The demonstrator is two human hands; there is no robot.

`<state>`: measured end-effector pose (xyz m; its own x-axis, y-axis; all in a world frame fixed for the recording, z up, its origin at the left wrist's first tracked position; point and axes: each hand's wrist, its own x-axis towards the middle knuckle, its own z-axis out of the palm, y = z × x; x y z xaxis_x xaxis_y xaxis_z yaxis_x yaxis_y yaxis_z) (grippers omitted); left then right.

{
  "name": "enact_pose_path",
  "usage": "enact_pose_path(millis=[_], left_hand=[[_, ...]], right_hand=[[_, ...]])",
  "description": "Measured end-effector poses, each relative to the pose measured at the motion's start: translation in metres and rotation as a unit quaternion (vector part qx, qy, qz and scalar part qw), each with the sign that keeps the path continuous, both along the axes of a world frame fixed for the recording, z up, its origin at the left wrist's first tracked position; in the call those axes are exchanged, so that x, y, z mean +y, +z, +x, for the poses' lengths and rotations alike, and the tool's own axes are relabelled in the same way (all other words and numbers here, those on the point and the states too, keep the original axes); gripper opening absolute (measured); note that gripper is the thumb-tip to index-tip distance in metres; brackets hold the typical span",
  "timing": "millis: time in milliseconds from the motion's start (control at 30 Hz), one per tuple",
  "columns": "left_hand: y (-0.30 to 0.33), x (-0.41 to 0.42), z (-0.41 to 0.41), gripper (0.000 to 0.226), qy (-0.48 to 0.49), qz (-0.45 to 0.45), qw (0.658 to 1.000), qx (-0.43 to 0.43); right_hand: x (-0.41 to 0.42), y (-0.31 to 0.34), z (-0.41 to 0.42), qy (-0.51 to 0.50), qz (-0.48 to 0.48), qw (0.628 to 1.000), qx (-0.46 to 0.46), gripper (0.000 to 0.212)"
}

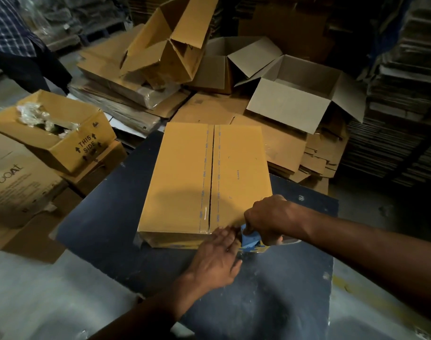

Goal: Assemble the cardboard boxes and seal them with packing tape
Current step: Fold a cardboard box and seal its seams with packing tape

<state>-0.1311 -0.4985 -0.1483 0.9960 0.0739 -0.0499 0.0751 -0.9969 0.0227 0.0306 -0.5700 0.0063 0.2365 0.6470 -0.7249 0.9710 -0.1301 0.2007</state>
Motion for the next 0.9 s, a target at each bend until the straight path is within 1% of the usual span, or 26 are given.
enact_pose_path(millis=[67, 133, 267, 400, 567, 633, 733, 900], left_hand=[[-0.003, 0.000, -0.001, 0.057, -0.014, 0.007, 1.000, 0.003], [-0.003, 0.004, -0.001, 0.053, -0.014, -0.016, 1.000, -0.002], [-0.008, 0.004, -0.001, 0.060, 0.006, -0.029, 0.999, -0.020], [-0.012, 0.006, -0.001, 0.066, 0.015, -0.022, 0.999, -0.030], [-0.014, 0.004, 0.000, 0.066, 0.008, -0.012, 0.999, -0.039], [-0.015, 0.003, 0.000, 0.067, 0.005, -0.006, 0.998, -0.056], [-0.020, 0.003, 0.000, 0.069, 0.006, -0.011, 0.998, -0.064], [-0.021, 0.002, -0.002, 0.070, 0.011, -0.044, 0.996, -0.072]], right_hand=[[-0.004, 0.001, 0.002, 0.007, 0.006, 1.000, 0.004, 0.061], [-0.010, 0.001, 0.006, 0.003, 0.011, 1.000, 0.005, 0.060], [-0.024, 0.003, 0.014, 0.010, 0.017, 1.000, -0.010, 0.054], [-0.047, 0.006, 0.029, -0.002, -0.002, 1.000, -0.014, 0.061], [-0.086, 0.006, 0.057, -0.020, -0.015, 0.999, -0.033, 0.073], [-0.101, 0.012, 0.067, -0.024, -0.028, 0.998, -0.045, 0.071], [-0.125, 0.019, 0.080, -0.061, -0.043, 0.996, -0.047, 0.065], [-0.135, -0.012, 0.086, -0.084, -0.014, 0.996, -0.041, 0.067]])
